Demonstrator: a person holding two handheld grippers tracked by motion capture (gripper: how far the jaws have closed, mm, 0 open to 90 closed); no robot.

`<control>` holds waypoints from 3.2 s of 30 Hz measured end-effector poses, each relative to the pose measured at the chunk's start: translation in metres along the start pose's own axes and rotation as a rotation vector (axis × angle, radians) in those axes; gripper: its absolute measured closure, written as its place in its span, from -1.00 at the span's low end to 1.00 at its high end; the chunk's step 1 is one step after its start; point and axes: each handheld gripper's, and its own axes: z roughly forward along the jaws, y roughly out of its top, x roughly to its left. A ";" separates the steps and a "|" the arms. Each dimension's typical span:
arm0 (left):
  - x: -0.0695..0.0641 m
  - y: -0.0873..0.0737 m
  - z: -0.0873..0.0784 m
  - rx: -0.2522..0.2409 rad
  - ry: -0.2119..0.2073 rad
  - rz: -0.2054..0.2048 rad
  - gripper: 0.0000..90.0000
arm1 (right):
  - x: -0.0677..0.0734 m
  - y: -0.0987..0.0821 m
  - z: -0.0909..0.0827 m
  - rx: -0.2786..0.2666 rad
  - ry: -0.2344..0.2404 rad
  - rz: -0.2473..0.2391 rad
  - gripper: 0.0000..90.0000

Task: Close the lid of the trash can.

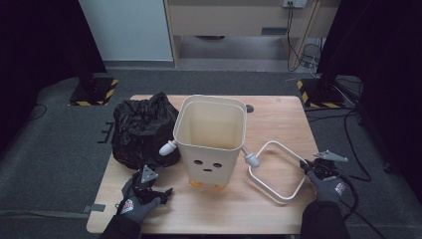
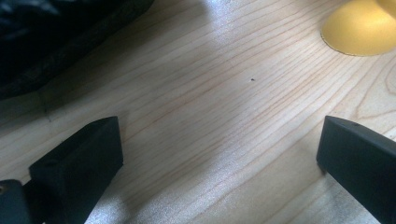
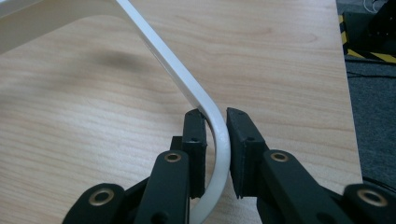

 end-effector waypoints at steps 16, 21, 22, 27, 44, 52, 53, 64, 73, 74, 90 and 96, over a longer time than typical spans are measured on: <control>0.000 0.000 0.000 0.000 0.000 0.000 -1.00 | 0.010 0.016 -0.015 -0.155 0.019 0.058 0.74; 0.000 0.000 0.000 0.000 -0.002 0.000 -1.00 | 0.012 0.019 -0.017 -0.185 0.033 0.063 0.74; 0.000 0.000 0.000 0.000 -0.002 0.000 -1.00 | 0.012 0.020 -0.017 -0.191 0.033 0.066 0.74; 0.000 0.000 0.000 0.000 -0.002 0.000 -1.00 | 0.015 0.025 -0.020 -0.219 0.030 0.078 0.74; 0.000 0.000 0.000 -0.003 0.001 -0.002 -1.00 | 0.022 0.041 -0.030 -0.352 -0.024 0.092 0.74; 0.000 0.000 0.000 -0.001 0.001 -0.003 -1.00 | 0.025 0.049 -0.037 -0.405 -0.045 0.103 0.74; 0.000 0.000 0.000 -0.001 0.001 -0.003 -1.00 | 0.026 0.050 -0.038 -0.414 -0.047 0.103 0.74; 0.000 0.000 0.000 -0.001 0.001 -0.003 -1.00 | 0.027 0.066 -0.049 -0.477 -0.074 0.103 0.73; 0.000 0.000 0.000 -0.001 0.001 -0.003 -1.00 | 0.031 0.079 -0.059 -0.530 -0.086 0.111 0.74; 0.000 0.000 0.000 -0.001 0.001 -0.003 -1.00 | 0.031 0.081 -0.060 -0.535 -0.088 0.109 0.73; 0.000 0.000 0.000 0.000 0.001 -0.002 -1.00 | 0.038 0.108 -0.078 -0.610 -0.103 0.107 0.73; 0.000 0.000 0.000 0.000 0.001 -0.002 -1.00 | 0.039 0.116 -0.084 -0.638 -0.106 0.104 0.74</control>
